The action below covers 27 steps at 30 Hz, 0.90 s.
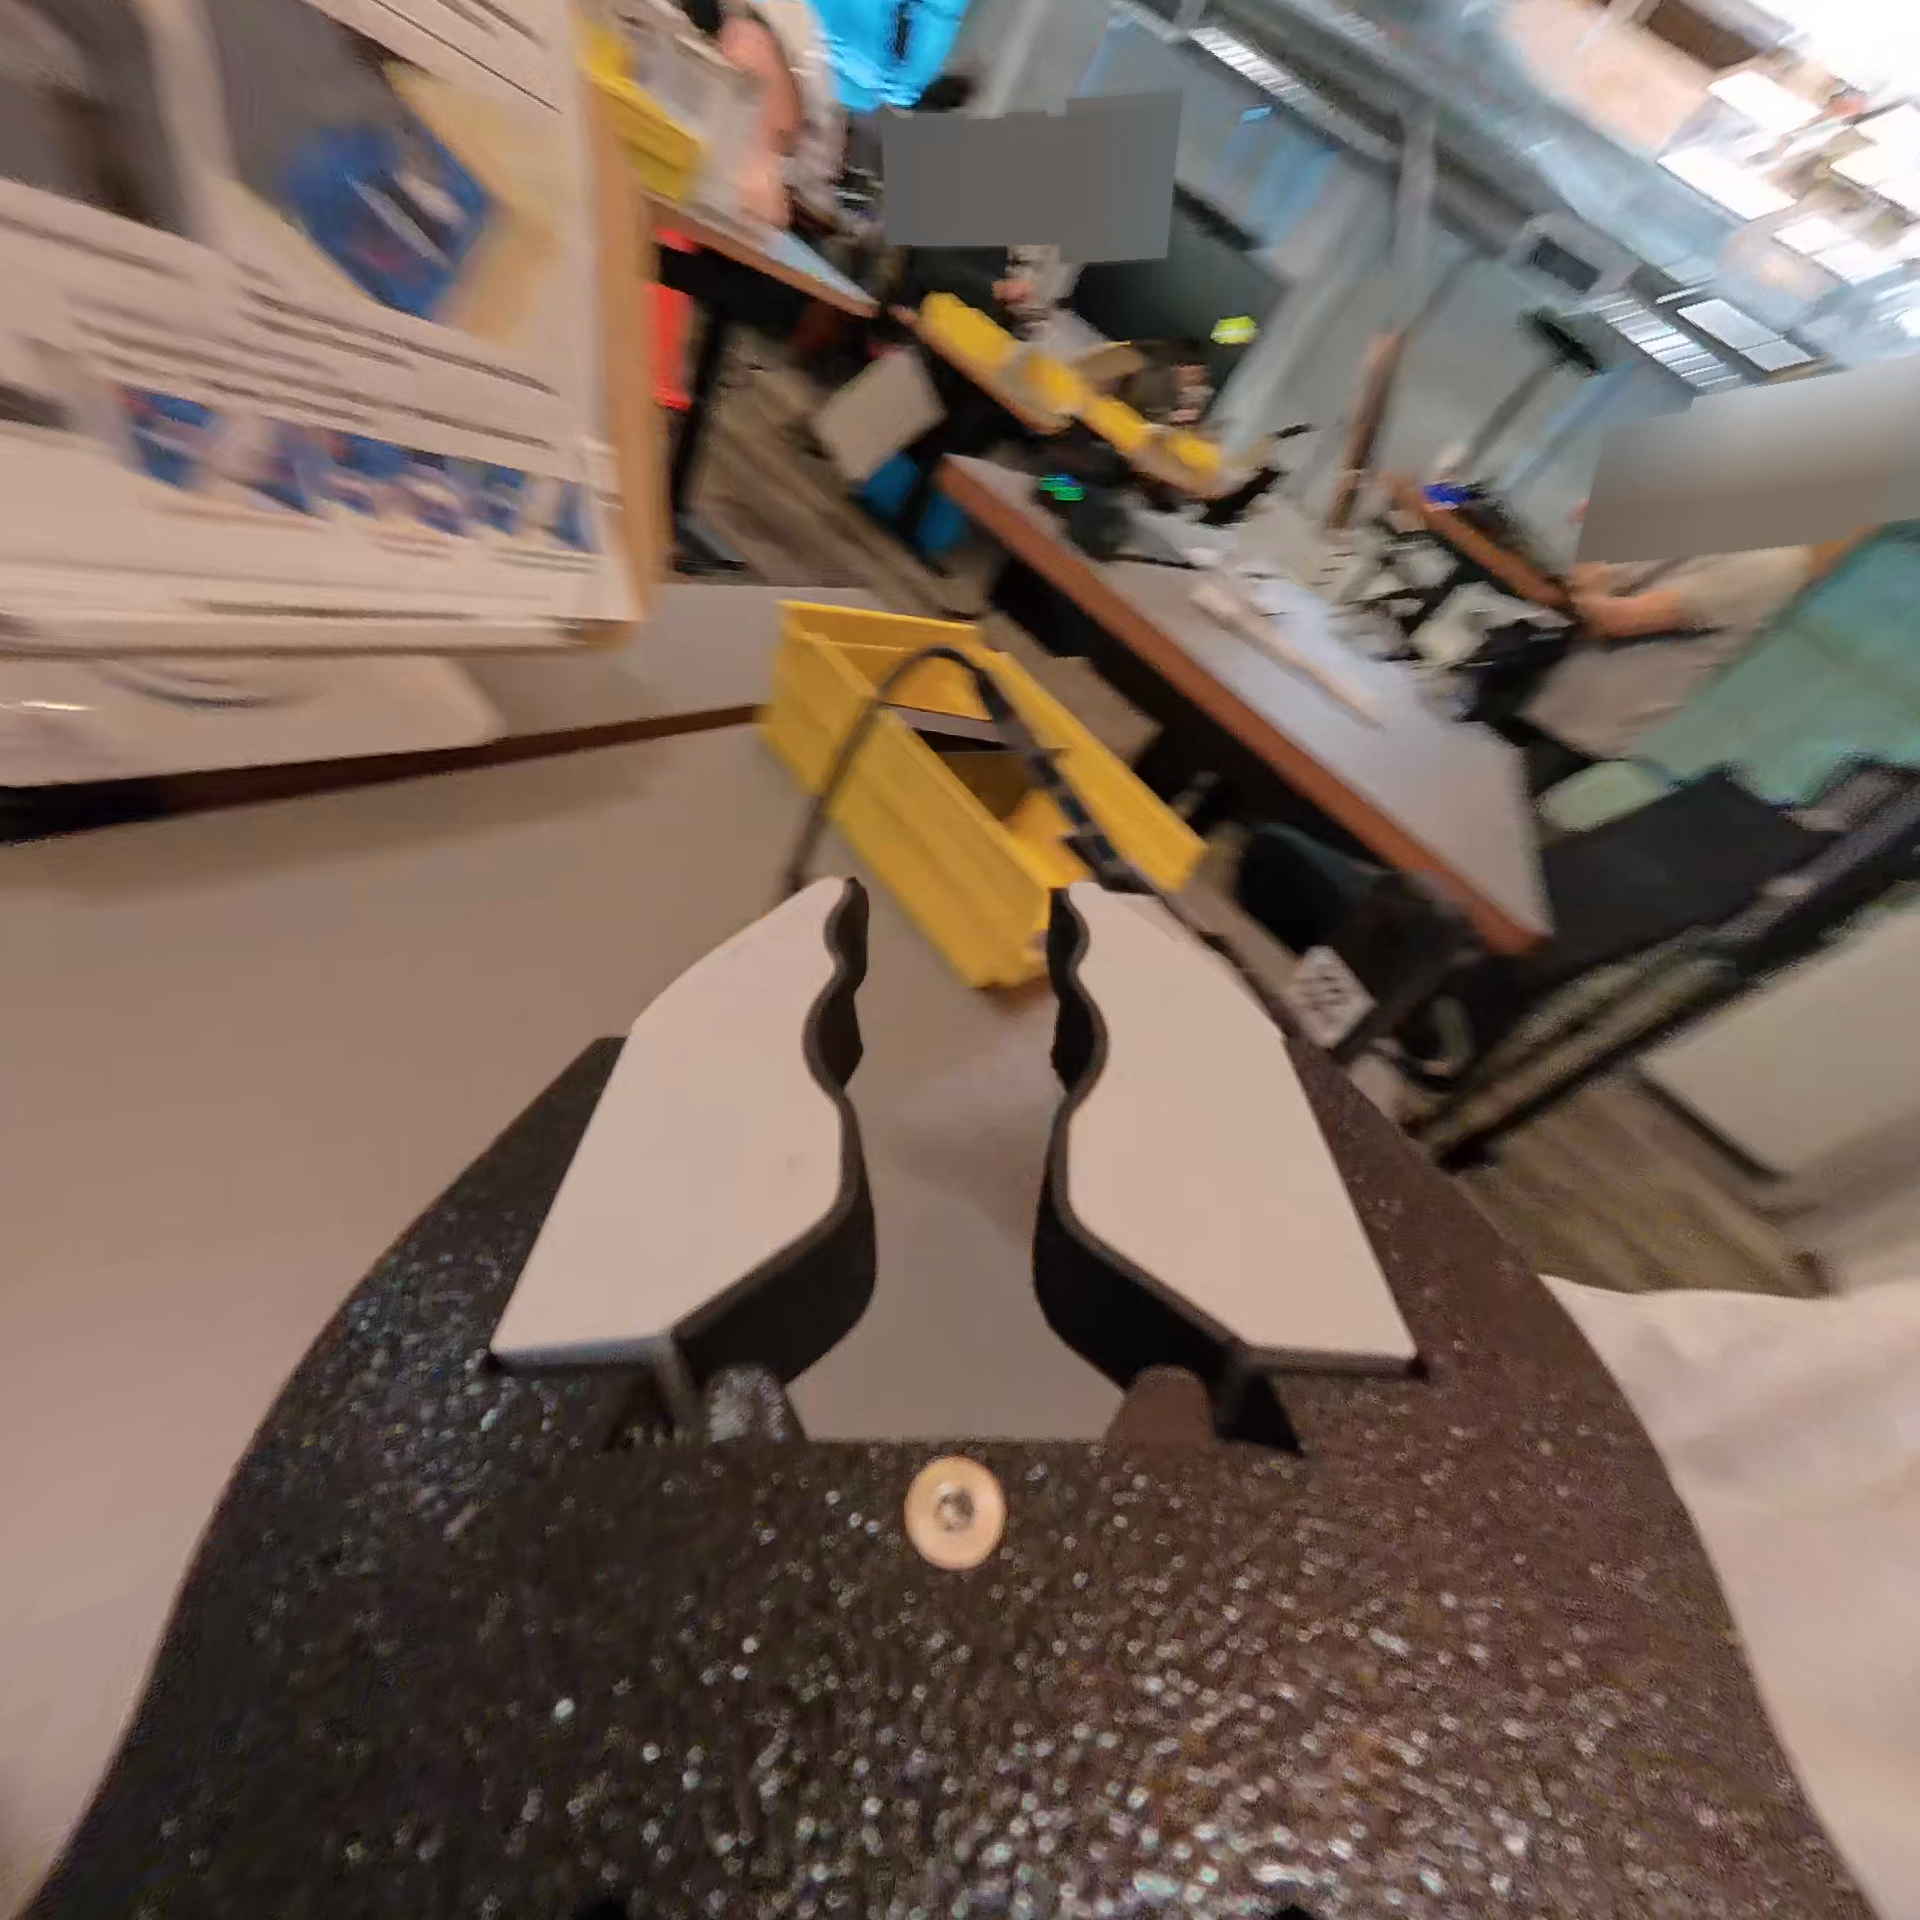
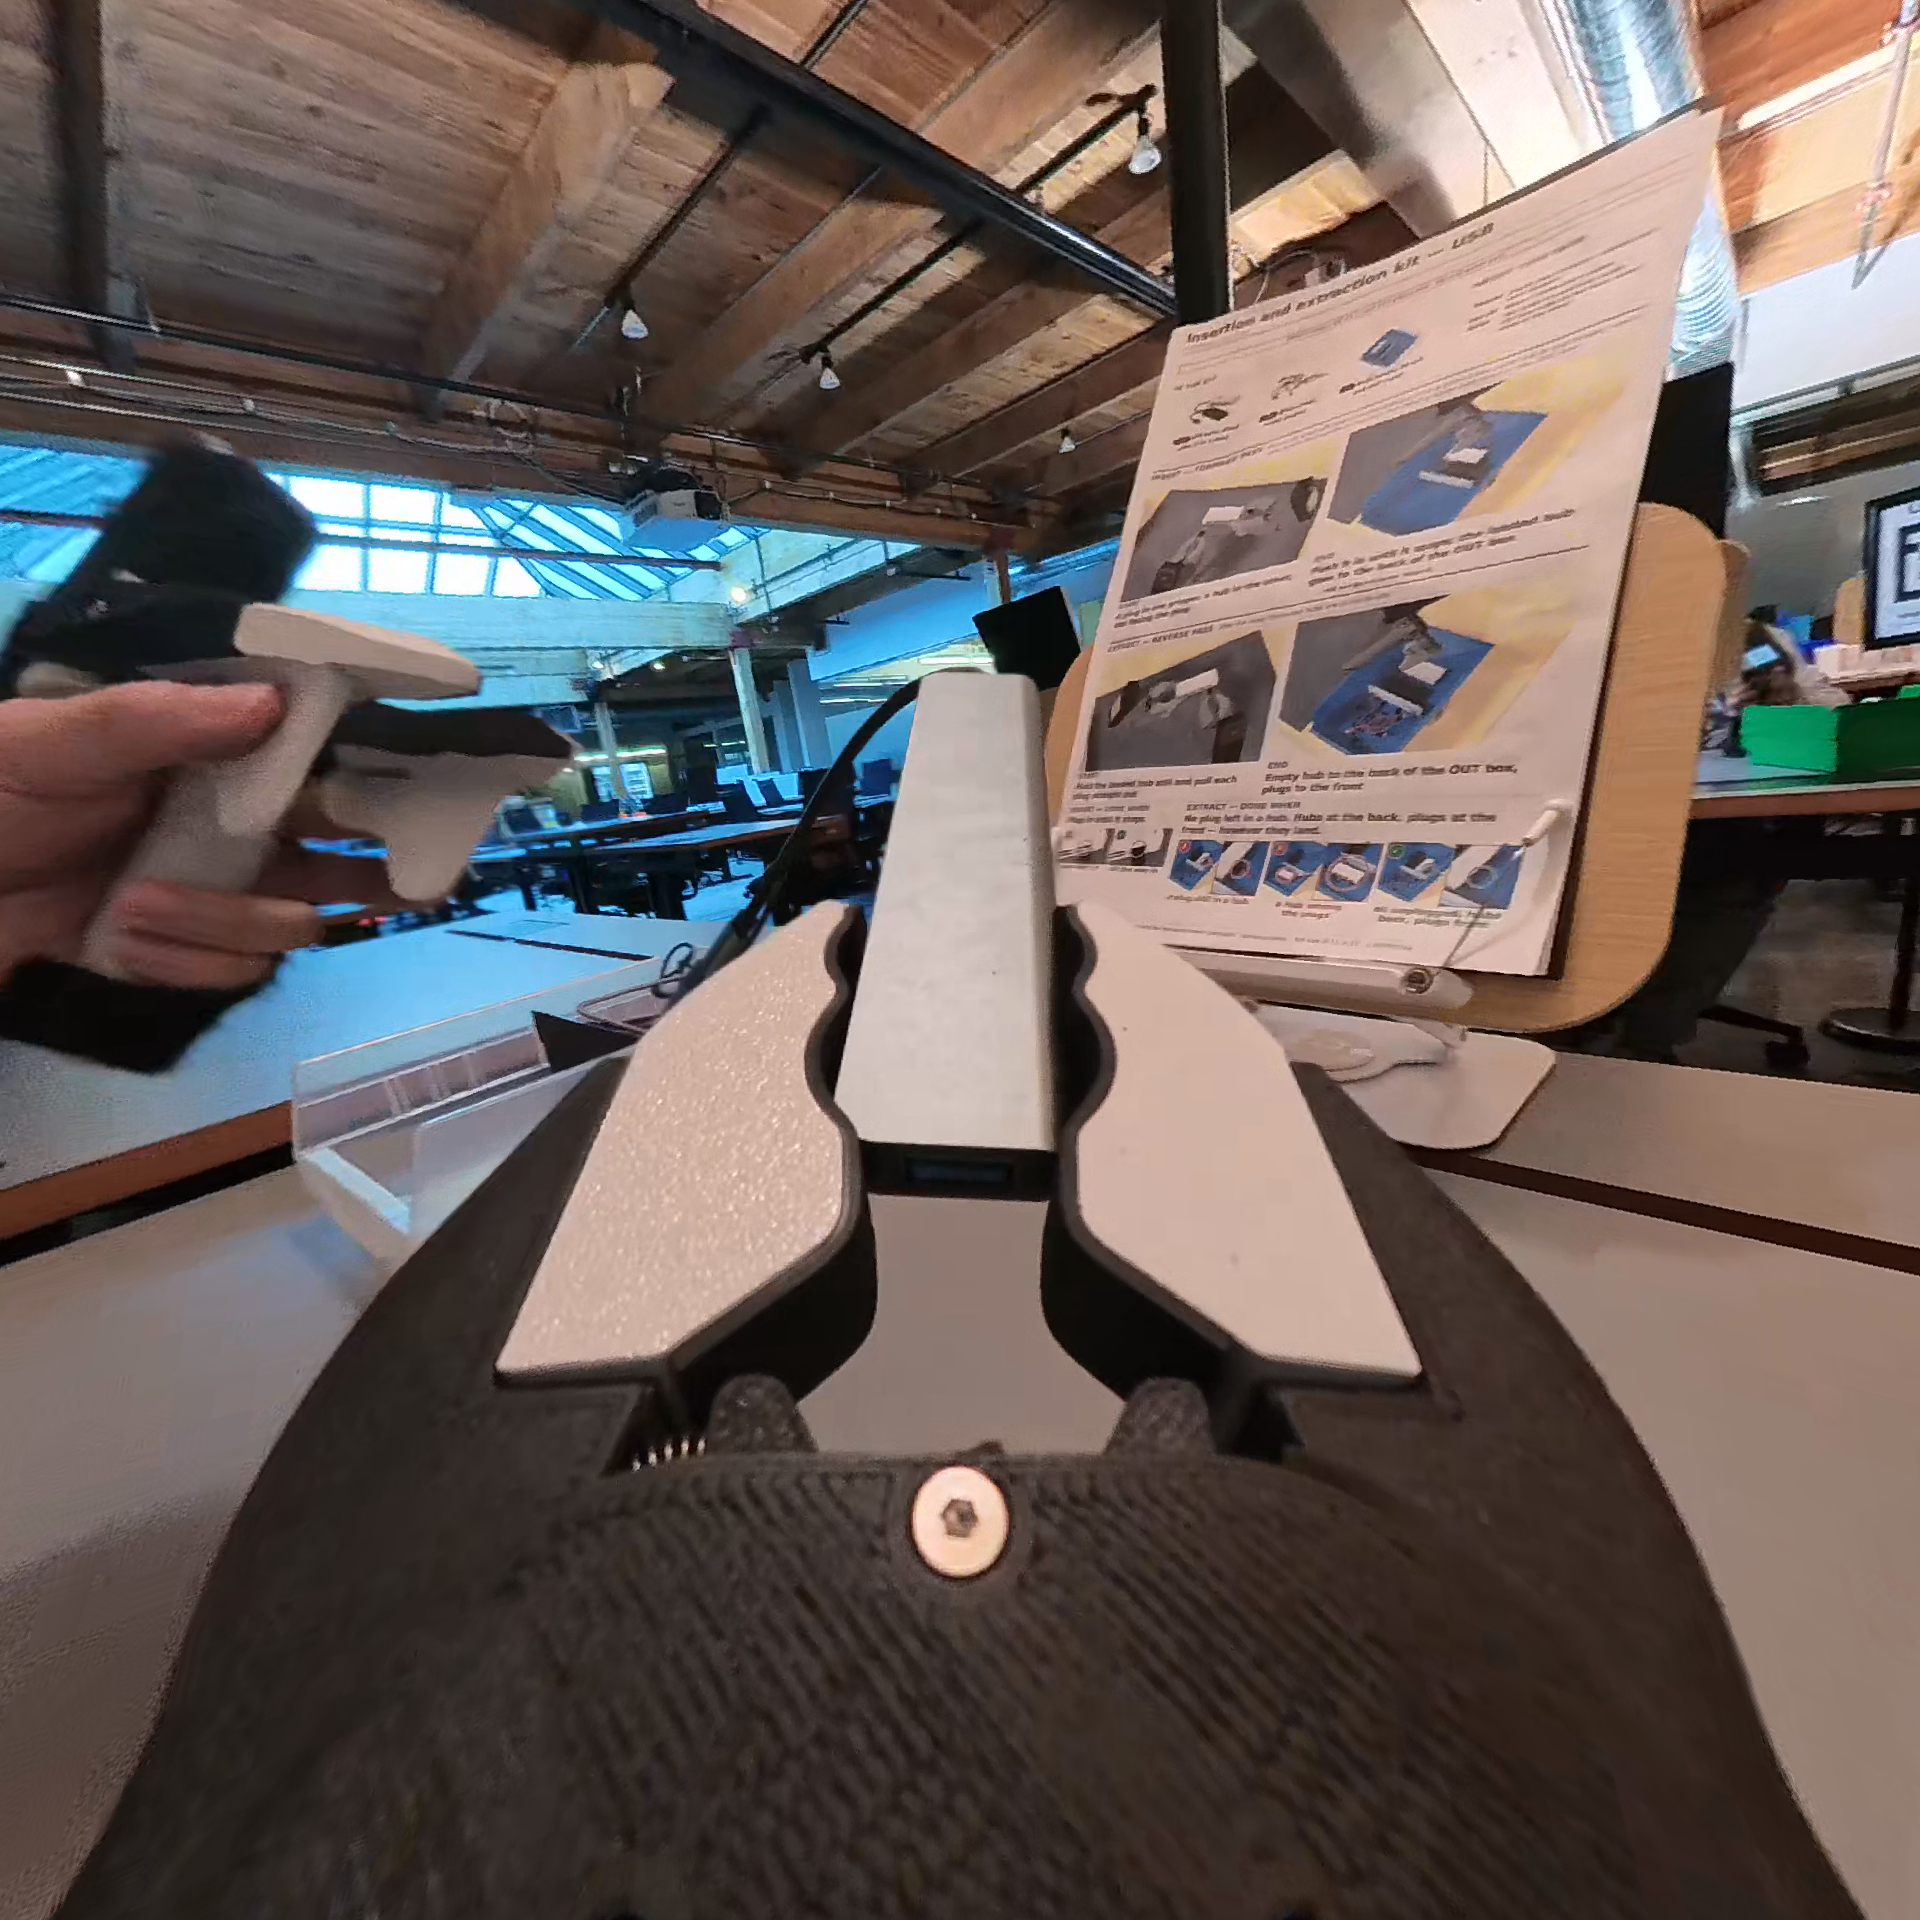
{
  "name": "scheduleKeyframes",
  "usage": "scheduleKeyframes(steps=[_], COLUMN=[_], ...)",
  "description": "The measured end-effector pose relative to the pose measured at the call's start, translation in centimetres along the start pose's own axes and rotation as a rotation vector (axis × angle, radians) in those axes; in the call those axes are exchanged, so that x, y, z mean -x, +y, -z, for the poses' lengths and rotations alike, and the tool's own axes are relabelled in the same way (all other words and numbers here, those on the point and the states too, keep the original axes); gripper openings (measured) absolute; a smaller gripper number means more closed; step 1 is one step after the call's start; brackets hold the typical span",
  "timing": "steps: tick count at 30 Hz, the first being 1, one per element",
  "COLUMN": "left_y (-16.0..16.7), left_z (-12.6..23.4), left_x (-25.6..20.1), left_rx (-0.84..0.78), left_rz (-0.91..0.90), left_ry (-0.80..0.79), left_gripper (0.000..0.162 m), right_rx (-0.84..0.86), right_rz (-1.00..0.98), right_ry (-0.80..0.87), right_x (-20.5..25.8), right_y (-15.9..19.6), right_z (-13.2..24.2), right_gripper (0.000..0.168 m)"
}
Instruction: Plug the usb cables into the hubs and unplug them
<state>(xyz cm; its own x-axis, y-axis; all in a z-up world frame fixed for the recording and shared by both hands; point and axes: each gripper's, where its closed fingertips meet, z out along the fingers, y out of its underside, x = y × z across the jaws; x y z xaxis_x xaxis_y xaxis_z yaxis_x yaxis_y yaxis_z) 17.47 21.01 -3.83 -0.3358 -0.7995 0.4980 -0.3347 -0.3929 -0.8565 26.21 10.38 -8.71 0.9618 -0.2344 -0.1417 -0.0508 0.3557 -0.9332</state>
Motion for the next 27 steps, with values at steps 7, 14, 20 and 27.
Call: scheduleKeyframes(steps=[7,14,20,27], left_y=[-4.5,-3.6,-0.6,-0.8], left_z=[12.5,16.8,17.3,14.2], left_x=[11.7,20.6,28.8,34.6], left_rx=[0.168,0.587,0.815,0.878], left_rz=[-0.386,-0.590,-0.371,-0.432], left_ry=[-0.677,-0.770,-0.820,-0.723], left_gripper=[0.032,0.044,0.059,0.068], right_rx=[0.033,0.083,0.120,0.151], right_rz=[0.072,0.066,0.105,0.122], right_ry=[0.104,0.121,0.144,0.131], right_x=[-2.8,-3.6,-4.8,-5.5], right_y=[1.6,4.6,6.0,6.5], right_z=[0.5,0.7,1.2,1.3], right_gripper=[0.036,0.036,0.036,0.036])
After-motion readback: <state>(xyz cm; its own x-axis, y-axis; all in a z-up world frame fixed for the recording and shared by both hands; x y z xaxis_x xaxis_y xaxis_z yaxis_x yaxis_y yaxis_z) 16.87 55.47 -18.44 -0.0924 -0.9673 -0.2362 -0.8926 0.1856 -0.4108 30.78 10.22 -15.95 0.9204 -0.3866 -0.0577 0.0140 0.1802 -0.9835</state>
